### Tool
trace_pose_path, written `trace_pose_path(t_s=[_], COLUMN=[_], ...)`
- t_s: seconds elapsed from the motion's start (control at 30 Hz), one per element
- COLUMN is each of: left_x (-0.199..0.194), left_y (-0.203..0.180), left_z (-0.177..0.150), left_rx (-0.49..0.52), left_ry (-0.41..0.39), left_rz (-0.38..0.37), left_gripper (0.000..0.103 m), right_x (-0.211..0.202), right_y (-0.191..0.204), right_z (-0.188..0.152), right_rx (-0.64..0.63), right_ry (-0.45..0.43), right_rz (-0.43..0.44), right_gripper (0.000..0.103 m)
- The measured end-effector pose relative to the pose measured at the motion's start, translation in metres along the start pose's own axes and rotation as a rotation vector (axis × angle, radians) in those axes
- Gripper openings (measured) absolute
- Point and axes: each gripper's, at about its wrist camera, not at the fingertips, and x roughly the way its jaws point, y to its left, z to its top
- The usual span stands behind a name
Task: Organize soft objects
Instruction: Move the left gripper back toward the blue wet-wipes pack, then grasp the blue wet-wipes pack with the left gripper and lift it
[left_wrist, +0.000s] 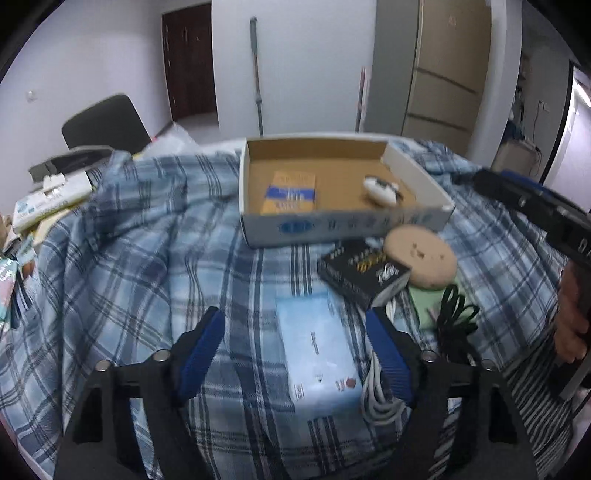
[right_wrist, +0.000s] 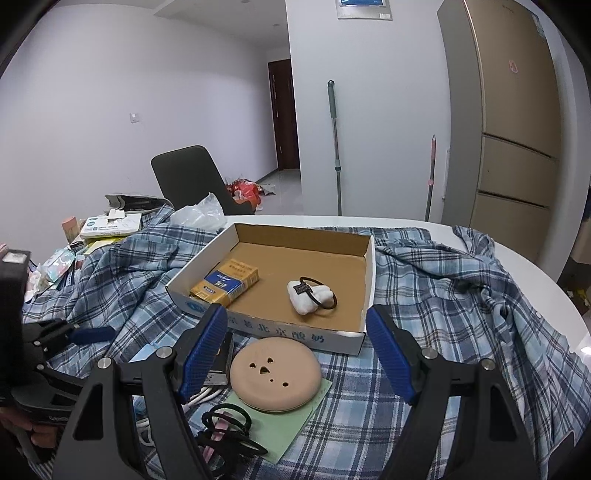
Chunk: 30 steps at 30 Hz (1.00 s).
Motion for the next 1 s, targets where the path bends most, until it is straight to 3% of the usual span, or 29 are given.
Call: trace_pose_path(t_s=[0.23,0.4,0.63,0.83,1.0], left_x=[0.021,0.025,0.036,0.025,-0.009], left_y=[0.002,-0.003,-0.004,-0.001,0.004], left_z=[-0.005,-0.007,-0.008,-0.009,-0.003], left_rx=[-0.011,0.02,0.025,0.009,-0.014], left_ry=[0.112,0.139,0.191,0.131,-0.048], left_rz=[-0.03,-0.037,-0.022,-0.039,-0.046], left_gripper=[0.071,0.071,0.042,0.04,0.04], right_x=[0.004,0.006,0.006,0.011,0.021], right_y=[0.002,0.001,0.0,-0.002,-0.004], right_z=[-0.002,-0.004,-0.004,-0.005,-0.008], right_rx=[-0.01,-0.01,-0.01,-0.001,0.009], right_ry=[0.016,0.026,0.028,0.047,0.094], right_rz=[0.002,-0.002,-0.002,0.006,0.028], right_gripper=[0.077,0.077,0.077,0.077,0.077])
